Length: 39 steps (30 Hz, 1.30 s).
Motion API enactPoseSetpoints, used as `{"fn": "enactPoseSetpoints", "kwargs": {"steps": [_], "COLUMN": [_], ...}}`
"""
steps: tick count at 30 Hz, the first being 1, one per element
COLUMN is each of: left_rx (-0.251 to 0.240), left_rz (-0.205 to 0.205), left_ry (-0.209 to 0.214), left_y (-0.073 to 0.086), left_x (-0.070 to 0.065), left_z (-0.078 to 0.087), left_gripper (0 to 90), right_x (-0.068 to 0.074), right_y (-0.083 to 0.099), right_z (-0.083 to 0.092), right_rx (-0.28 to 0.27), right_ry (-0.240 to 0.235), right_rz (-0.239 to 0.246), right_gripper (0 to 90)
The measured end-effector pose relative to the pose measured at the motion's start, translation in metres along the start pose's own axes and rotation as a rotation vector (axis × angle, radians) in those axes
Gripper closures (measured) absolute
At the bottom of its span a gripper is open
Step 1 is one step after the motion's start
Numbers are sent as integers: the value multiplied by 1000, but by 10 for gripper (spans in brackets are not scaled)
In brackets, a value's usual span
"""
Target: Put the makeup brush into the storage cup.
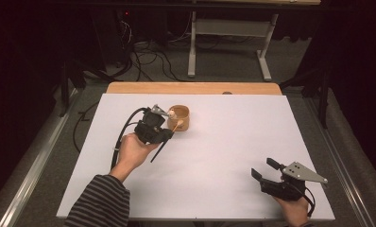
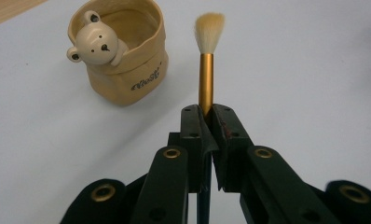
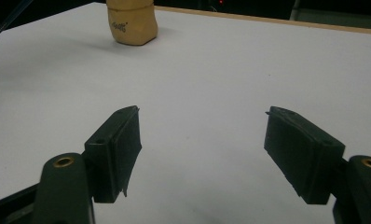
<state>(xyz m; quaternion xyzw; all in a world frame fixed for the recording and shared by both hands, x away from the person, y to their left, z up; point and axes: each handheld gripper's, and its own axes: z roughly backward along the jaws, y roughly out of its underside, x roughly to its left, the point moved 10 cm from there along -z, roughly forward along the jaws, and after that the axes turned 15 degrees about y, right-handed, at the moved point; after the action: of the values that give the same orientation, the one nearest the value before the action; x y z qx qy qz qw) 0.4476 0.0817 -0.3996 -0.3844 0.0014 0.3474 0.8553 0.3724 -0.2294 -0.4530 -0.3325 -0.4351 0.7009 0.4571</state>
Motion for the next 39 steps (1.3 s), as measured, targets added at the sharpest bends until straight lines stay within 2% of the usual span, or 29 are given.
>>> {"fn": "enactPoseSetpoints", "kwargs": {"steps": [10,19,32,39], "left_rx": [-14,-49,-93,-112], "left_rz": [2,-2,15,8], "left_ry": [7,3,-2,-8], "left_y": [-5,-15,-26,-31], "left_x": [1,3,8,9], "left_z": [-3,0,0,-1], "left_gripper": [835,835,835,835], "right_x": [0,2,2,3], "right_y": [0,0,0,-1], "right_z": [1,1,2,2], "right_rx": [-4,0,-1,-7], "right_ry": [-2,-8,-9,-18], "right_rz": [2,0,-5,8], "right_gripper": [288,288,288,288]}}
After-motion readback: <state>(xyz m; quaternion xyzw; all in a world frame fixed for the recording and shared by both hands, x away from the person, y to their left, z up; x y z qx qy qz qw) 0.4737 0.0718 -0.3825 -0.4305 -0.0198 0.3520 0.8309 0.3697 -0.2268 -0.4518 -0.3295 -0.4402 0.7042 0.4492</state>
